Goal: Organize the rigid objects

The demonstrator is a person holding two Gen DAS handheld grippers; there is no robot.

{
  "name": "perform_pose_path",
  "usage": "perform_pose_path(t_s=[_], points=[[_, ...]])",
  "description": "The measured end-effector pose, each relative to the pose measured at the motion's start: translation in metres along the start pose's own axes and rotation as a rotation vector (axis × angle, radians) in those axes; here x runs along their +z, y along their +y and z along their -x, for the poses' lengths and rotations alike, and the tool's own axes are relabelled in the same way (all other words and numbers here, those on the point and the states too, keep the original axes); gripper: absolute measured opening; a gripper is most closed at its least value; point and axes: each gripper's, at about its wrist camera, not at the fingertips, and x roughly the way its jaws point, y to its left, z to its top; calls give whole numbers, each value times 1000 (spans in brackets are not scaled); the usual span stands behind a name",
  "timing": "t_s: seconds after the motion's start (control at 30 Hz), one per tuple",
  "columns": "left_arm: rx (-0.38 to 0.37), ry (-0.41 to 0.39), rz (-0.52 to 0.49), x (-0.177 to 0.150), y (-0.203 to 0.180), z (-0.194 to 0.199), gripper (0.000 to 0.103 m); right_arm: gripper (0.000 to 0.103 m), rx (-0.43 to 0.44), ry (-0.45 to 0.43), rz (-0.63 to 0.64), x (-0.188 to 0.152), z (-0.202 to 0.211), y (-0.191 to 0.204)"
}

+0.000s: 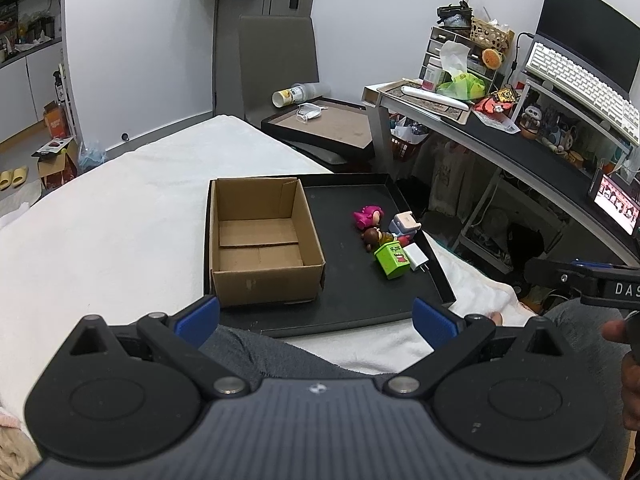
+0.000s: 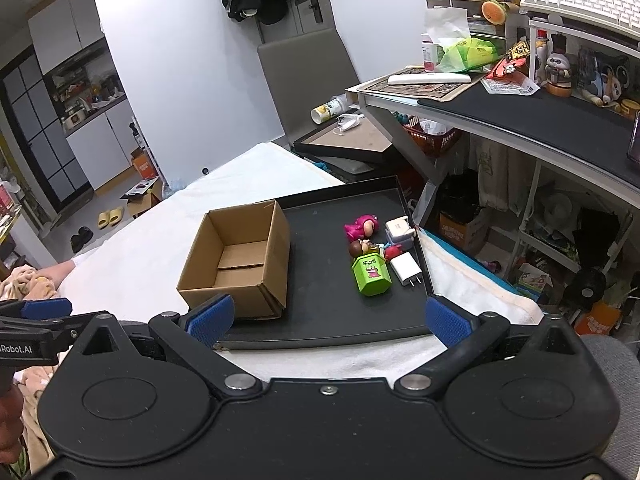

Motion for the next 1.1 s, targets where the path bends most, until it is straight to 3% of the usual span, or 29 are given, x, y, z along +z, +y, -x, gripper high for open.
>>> perform_pose_path(t_s=[0.43, 0.63, 1.1], points=[[11, 23, 2, 0, 2, -14, 102, 103, 11, 23, 0, -2, -12, -3], [35, -4, 43, 3, 12, -23, 102, 103, 23, 37, -23, -3, -22, -11], [57, 48, 67, 13, 35, -72, 102, 103, 32, 78, -81, -2, -67, -35]])
